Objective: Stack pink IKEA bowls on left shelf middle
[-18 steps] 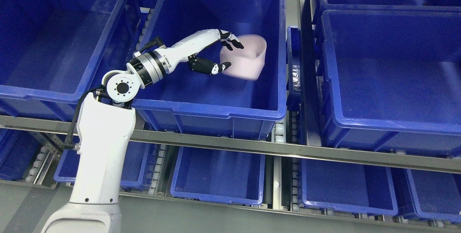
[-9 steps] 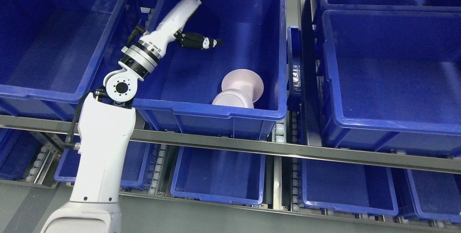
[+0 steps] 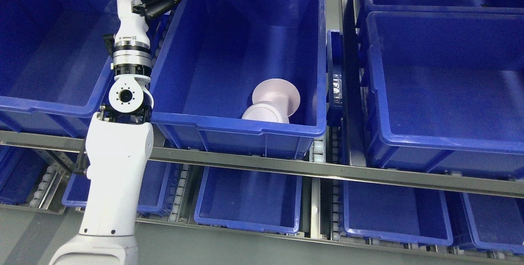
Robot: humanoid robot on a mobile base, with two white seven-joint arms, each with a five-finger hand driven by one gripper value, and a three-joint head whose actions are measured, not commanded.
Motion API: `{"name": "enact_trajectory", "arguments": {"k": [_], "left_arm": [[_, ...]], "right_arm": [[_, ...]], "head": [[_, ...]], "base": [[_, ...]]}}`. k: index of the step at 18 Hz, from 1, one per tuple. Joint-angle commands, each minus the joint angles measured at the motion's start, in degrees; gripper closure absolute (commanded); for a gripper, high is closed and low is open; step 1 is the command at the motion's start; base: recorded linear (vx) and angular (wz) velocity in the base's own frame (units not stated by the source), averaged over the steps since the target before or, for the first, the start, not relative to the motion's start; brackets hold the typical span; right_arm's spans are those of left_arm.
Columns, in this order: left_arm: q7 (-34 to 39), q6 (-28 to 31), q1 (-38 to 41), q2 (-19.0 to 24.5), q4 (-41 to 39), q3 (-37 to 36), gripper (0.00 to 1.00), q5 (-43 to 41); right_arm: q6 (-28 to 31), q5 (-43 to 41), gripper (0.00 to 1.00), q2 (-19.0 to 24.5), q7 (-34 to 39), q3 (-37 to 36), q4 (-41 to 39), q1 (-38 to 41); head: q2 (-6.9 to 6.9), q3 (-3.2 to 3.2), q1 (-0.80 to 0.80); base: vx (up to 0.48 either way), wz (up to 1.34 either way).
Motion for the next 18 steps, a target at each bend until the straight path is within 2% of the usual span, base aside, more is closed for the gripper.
{"name": "enact_trajectory", "arguments": {"k": [1, 6, 9, 18], "left_arm": [[2.09, 3.48, 3.38, 1.0, -10.28, -2.39, 0.0, 6.06], [1.22, 3.65, 8.92, 1.0, -13.18, -4.33, 0.0, 5.97], [-4.4, 7.34, 9.63, 1.0, -15.64, -4.24, 0.0, 5.97], [-4.68, 7.43, 10.95, 1.0, -15.91, -3.72, 0.0, 5.97]], "right_arm": [[0.05, 0.0, 0.0, -1.0, 0.02, -0.7, -1.93, 1.67], [-0.04, 0.0, 0.0, -1.0, 0.02, -0.62, -1.93, 1.67], [-0.04, 0.0, 0.0, -1.0, 0.02, -0.62, -1.93, 1.67], [0.05, 0.0, 0.0, -1.0, 0.02, -0.62, -1.93, 1.67]], "head": [[0.0, 0.0, 0.0], [0.0, 0.0, 0.0], [0.0, 0.0, 0.0], [0.0, 0.0, 0.0]], "base": [[0.0, 0.0], [0.0, 0.0], [0.0, 0.0], [0.0, 0.0]]}}
